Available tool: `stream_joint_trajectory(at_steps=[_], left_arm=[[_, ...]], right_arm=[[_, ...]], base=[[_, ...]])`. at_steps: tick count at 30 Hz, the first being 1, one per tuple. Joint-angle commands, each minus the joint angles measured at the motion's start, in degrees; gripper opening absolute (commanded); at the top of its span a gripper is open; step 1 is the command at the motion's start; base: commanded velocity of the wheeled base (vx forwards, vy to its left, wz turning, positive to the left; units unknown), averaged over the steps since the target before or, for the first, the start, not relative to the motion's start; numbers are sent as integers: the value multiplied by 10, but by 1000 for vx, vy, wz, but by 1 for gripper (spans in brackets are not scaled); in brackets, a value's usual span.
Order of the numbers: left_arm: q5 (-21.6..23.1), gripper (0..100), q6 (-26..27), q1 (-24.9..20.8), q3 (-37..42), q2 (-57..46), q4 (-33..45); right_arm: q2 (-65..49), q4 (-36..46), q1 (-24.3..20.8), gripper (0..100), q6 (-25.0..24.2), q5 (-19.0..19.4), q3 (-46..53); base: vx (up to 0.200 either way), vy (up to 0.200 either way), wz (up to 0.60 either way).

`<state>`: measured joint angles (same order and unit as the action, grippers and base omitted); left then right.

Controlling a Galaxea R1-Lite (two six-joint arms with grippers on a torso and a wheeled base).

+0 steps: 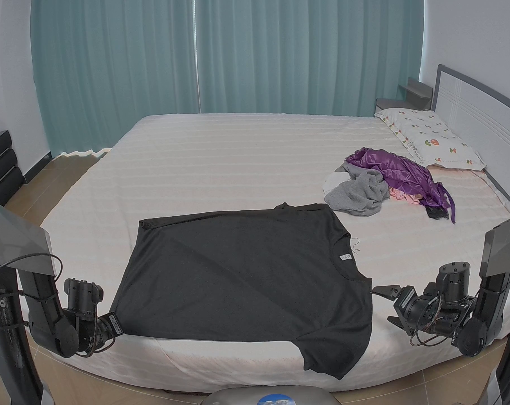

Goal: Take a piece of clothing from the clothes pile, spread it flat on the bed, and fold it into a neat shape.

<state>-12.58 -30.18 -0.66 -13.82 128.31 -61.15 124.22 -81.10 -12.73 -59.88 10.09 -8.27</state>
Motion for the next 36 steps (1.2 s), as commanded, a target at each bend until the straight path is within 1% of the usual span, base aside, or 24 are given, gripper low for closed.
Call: stream_joint_trajectory(at_steps=[1,7,15,16,19,22,24,28,33,35,36], left_arm=[[-5,0,6,2,3,1,1],[-5,0,9,2,6,4,4],[-5,0,12,1,6,7,4],[-4,0,12,1,5,8,3],[-3,0,11,1,4,8,3],[-3,0,10,1,2,9,3],[-2,0,10,1,1,10,3],[-2,0,9,0,0,21,-1],[-2,0,10,1,-1,26,-2],[-2,0,9,1,-2,26,-2],[-2,0,10,1,-2,27,-2]], right_arm=[[1,1,0,100,0,0,0],[8,1,0,100,3,-2,1],[58,-2,-16,100,59,-3,-3],[74,-13,-26,100,71,-4,-6],[103,-41,-39,100,86,-8,-14],[124,-41,-39,100,107,-9,-34],[138,-39,-34,100,129,-17,-54],[152,-20,-28,100,161,-47,-75],[150,-29,-32,100,163,-52,-61],[143,-43,-31,100,165,-51,-45],[138,-72,-31,100,171,-41,-16]], base=[[0,0,0],[0,0,0],[0,0,0],[0,0,0],[0,0,0],[0,0,0],[0,0,0],[0,0,0],[0,0,0],[0,0,0],[0,0,0]])
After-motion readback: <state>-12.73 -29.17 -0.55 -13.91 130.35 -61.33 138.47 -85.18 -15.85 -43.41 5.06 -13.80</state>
